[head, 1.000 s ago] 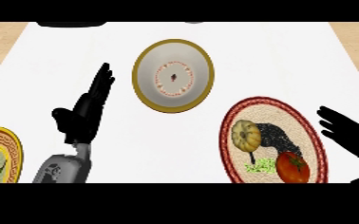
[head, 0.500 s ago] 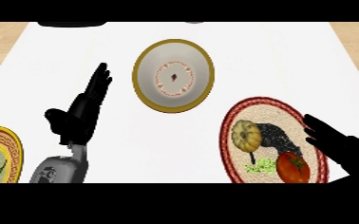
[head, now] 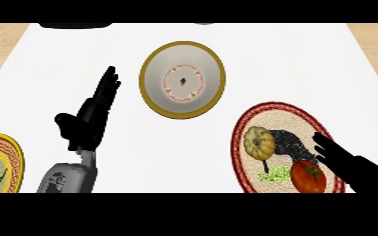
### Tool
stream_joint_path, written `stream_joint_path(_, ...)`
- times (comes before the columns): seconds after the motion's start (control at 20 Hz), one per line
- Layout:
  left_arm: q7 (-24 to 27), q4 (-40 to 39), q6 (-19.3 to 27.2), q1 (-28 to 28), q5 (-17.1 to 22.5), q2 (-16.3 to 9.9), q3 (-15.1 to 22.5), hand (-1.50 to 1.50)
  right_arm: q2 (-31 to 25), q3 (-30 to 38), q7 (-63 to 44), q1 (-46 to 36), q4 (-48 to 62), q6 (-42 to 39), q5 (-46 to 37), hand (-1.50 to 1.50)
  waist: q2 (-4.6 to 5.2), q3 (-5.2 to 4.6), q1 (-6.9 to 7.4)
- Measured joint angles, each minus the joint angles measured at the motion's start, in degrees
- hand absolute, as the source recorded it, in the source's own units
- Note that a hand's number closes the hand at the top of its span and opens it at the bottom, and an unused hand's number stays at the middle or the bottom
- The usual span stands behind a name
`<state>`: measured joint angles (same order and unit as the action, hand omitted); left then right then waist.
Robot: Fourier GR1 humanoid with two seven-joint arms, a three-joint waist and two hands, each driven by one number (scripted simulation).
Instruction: Pick the tomato from the placemat and place it in the bowl
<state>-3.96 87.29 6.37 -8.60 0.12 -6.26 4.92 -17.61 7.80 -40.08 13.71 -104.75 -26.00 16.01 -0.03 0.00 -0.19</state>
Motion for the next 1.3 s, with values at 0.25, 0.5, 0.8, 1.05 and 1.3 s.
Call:
stream_joint_path(0.25, -0.85, 1.84, -1.17, 1.01, 0.4, -0.45, -0.65, 0.0, -0.3, -1.53, 3.16, 0.18, 2.77, -1.18, -7.82, -1.5, -0.01, 0.0, 0.14)
stream_joint_path(0.5, -0.88, 1.93, -0.54, 1.6, -1.16, 1.01, 0.19, 0.0, 0.37, -3.03, 5.78, -0.38, 4.53, -2.54, -12.9, -1.5, -0.39, -0.7, -0.05)
stream_joint_path(0.8, 0.43, 1.14, -1.18, 1.66, -1.05, 0.85, -0.67, 0.0, 0.09, -5.39, 10.36, 0.7, 3.99, -5.9, -15.82, 1.5, -0.44, -0.89, -0.28)
stream_joint_path(1.05, 0.56, 0.45, -1.6, 1.18, -0.98, 0.76, -1.22, 0.0, 0.48, -7.72, 15.25, 1.0, 4.27, -6.92, -20.04, 1.5, -0.42, -0.94, -0.41)
stream_joint_path(1.3, 0.18, -0.96, -1.67, -0.51, -1.16, 1.26, -1.0, 0.0, 2.14, -15.43, 21.0, -2.38, 1.05, -11.74, -21.16, 1.5, -0.28, -0.43, 0.89)
